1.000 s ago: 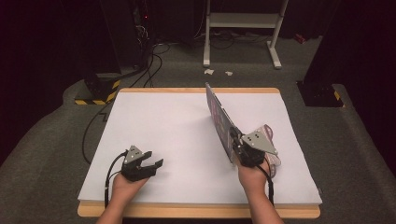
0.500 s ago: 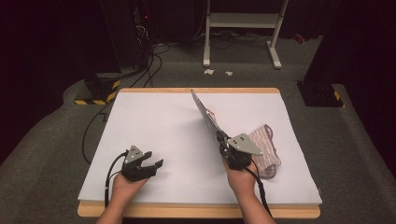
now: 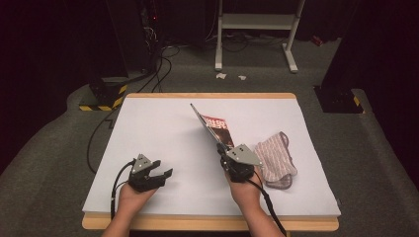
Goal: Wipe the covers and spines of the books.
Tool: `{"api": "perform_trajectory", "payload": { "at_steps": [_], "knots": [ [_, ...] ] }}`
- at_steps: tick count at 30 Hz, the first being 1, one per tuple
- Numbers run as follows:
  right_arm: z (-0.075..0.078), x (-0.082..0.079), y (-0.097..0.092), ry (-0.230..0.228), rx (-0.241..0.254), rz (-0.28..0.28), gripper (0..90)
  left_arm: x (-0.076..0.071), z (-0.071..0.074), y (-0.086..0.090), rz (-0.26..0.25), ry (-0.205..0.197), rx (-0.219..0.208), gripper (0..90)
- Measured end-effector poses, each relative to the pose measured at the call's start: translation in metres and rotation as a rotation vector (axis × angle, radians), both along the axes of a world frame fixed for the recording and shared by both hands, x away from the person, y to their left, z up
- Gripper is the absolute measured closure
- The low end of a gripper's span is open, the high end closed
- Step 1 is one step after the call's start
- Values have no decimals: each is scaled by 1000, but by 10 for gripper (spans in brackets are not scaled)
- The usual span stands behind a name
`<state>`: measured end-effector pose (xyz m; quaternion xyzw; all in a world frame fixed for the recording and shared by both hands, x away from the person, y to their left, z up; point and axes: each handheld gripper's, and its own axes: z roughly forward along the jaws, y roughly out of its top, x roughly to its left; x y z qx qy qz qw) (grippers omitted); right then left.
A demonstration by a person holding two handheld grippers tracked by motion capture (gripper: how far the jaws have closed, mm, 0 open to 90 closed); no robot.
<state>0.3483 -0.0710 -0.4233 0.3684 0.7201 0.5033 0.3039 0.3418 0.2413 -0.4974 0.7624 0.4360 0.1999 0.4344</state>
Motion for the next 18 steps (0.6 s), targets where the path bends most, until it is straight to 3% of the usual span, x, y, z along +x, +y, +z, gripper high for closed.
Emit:
{"api": "perform_trajectory", "payload": {
  "at_steps": [18],
  "knots": [
    [-32, -4, 32, 59, -75, 66, 838, 0, 0, 0, 3, -1, 4, 374]
  ]
}}
